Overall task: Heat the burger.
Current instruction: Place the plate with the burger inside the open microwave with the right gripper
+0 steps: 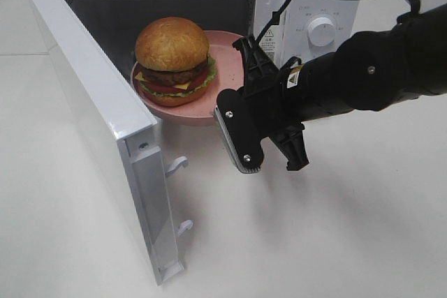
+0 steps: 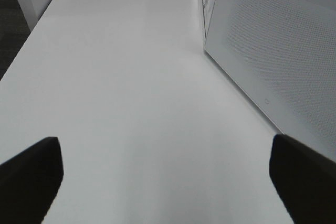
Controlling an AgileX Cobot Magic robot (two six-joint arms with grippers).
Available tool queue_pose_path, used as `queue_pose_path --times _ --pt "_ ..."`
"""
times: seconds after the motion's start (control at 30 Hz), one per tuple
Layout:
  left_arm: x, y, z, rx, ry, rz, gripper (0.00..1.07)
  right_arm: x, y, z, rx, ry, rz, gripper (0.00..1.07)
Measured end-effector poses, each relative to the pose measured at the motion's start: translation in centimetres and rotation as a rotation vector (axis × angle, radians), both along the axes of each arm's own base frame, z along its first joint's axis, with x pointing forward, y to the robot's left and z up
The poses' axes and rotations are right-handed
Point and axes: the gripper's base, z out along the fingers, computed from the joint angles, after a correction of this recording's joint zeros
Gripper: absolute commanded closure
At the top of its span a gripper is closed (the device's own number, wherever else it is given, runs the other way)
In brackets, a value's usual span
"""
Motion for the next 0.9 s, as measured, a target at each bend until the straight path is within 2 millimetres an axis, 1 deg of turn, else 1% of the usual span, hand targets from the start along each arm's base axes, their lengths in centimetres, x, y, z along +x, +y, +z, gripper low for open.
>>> queue_pose_path --times 0.03,0.1,0.2,0.27,0.37,0.5,0.77,0.87,0.9 --pt "0.0 0.0 0.0 0.0 0.0 0.0 0.07 0.0 0.0 0.0 0.0 0.0 0.0 1.07" --pt "0.0 0.0 0.0 0.0 0.0 0.0 0.07 0.8 0.7 0.2 0.008 -0.01 0.003 1.07" --pt "0.0 0.0 0.0 0.0 0.0 0.0 0.07 1.0 0.8 0.3 0.009 -0.012 0.003 1.07" --pt "0.0 0.0 0.0 0.0 0.0 0.0 0.07 1.9 1.4 0.2 0.018 -0.02 0.001 1.07" --pt "0.0 0.0 0.0 0.0 0.0 0.0 0.07 2.0 1.6 0.1 0.02 -0.019 -0.002 1.07" --pt "0.0 0.0 0.0 0.0 0.0 0.0 0.07 3.2 2.3 -0.5 0.02 -0.013 -0.008 1.07" --pt "0.0 0.0 0.0 0.0 0.0 0.0 0.07 4.8 3.2 -1.2 0.024 -0.008 -0.016 1.07" --pt "0.0 0.0 0.0 0.0 0.0 0.0 0.07 4.9 3.3 -1.3 0.023 -0.002 -0.018 1.07" --pt "0.0 0.0 0.0 0.0 0.0 0.0 0.07 5.4 3.5 -1.6 0.022 -0.001 -0.018 1.07"
